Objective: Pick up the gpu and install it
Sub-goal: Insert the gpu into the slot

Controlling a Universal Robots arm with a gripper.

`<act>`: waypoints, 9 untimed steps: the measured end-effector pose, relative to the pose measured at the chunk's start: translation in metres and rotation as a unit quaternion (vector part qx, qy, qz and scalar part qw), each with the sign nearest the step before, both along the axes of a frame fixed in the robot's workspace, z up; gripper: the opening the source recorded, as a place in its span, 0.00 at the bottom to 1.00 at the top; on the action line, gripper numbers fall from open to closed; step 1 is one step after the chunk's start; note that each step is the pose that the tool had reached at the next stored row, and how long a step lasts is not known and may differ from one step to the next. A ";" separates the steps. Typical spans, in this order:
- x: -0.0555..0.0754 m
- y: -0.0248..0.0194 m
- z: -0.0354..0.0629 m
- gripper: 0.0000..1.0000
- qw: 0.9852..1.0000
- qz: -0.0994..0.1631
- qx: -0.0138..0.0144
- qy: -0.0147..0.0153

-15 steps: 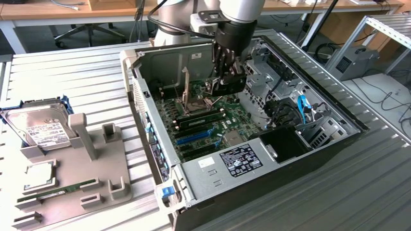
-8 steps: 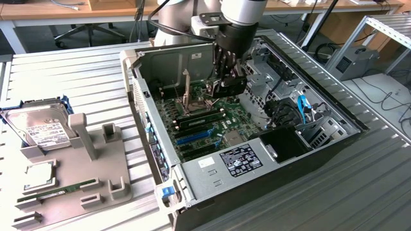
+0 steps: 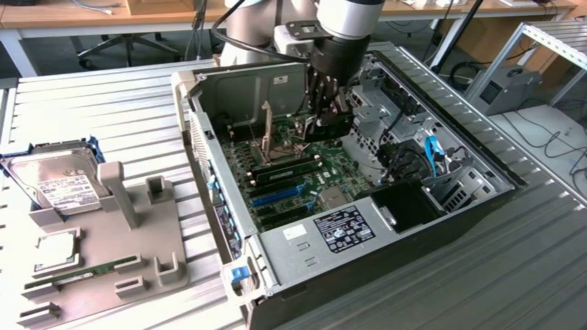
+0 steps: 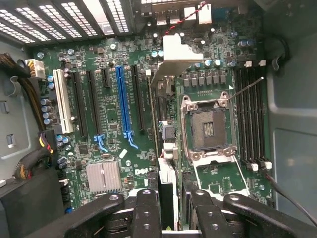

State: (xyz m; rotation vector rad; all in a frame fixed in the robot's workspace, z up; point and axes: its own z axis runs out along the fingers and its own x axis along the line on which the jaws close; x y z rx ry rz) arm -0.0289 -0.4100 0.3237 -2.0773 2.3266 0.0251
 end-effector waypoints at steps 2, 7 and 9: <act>0.000 -0.0010 -0.0002 0.29 1.000 0.000 0.000 0.000; 0.000 -0.0031 -0.0008 0.29 1.000 0.000 0.001 0.000; 0.000 -0.0041 -0.0010 0.29 1.000 0.000 0.001 0.000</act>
